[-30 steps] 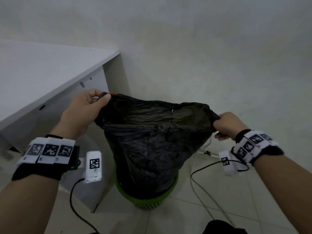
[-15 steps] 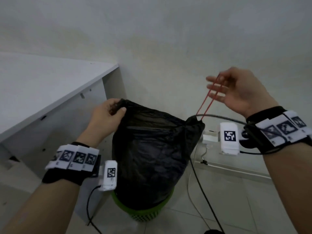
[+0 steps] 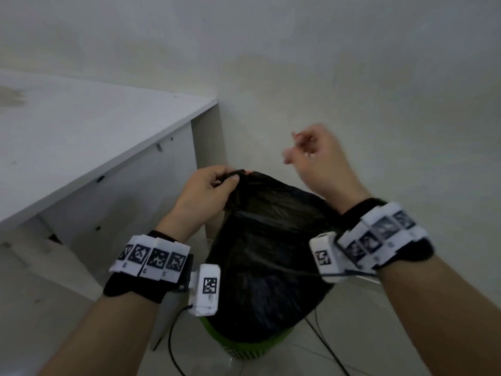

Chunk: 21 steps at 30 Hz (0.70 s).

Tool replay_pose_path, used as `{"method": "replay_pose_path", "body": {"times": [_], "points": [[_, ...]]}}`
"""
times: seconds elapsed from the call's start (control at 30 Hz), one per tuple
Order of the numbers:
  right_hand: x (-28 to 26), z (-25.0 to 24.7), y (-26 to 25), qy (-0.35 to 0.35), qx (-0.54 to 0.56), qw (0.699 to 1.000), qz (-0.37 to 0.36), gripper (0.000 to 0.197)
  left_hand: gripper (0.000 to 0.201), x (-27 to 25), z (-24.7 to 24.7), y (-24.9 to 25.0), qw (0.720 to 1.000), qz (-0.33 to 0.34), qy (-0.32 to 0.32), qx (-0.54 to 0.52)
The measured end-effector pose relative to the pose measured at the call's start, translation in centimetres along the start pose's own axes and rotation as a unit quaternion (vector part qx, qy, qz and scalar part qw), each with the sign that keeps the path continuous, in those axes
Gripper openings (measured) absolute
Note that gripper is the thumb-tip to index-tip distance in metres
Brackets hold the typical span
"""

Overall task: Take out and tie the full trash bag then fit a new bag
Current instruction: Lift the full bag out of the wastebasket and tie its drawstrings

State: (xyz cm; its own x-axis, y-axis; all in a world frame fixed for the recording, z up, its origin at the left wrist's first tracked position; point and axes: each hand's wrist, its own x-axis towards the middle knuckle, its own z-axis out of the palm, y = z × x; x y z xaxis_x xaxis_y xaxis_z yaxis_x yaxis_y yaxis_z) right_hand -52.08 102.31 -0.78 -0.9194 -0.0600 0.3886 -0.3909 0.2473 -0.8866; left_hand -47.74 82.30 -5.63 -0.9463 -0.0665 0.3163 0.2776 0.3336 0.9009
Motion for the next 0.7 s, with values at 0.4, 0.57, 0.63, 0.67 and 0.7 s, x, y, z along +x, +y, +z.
{"method": "replay_pose_path", "body": {"times": [0.4, 0.57, 0.63, 0.67, 0.7], "points": [[-1.3, 9.2, 4.5, -0.161, 0.034, 0.986, -0.009, 0.01, 0.029, -0.5, -5.1, 0.3, 0.943, 0.063, -0.009, 0.326], [-1.6, 9.2, 4.8, -0.121, 0.067, 0.99, -0.005, 0.02, 0.027, 0.2, -5.4, 0.3, 0.953, 0.073, 0.039, 0.291], [-1.8, 9.1, 5.1, -0.088, 0.081, 0.993, 0.003, 0.025, 0.024, 0.4, -5.3, 1.2, 0.975, 0.065, 0.058, 0.206], [-1.9, 8.9, 5.1, -0.064, 0.092, 0.994, 0.007, 0.025, 0.022, 0.4, -5.3, 2.1, 0.987, 0.067, 0.06, 0.132], [-1.9, 8.8, 5.0, -0.031, 0.107, 0.994, 0.013, 0.024, 0.02, 0.5, -5.5, 3.3, 0.993, 0.076, 0.07, 0.062]]}}
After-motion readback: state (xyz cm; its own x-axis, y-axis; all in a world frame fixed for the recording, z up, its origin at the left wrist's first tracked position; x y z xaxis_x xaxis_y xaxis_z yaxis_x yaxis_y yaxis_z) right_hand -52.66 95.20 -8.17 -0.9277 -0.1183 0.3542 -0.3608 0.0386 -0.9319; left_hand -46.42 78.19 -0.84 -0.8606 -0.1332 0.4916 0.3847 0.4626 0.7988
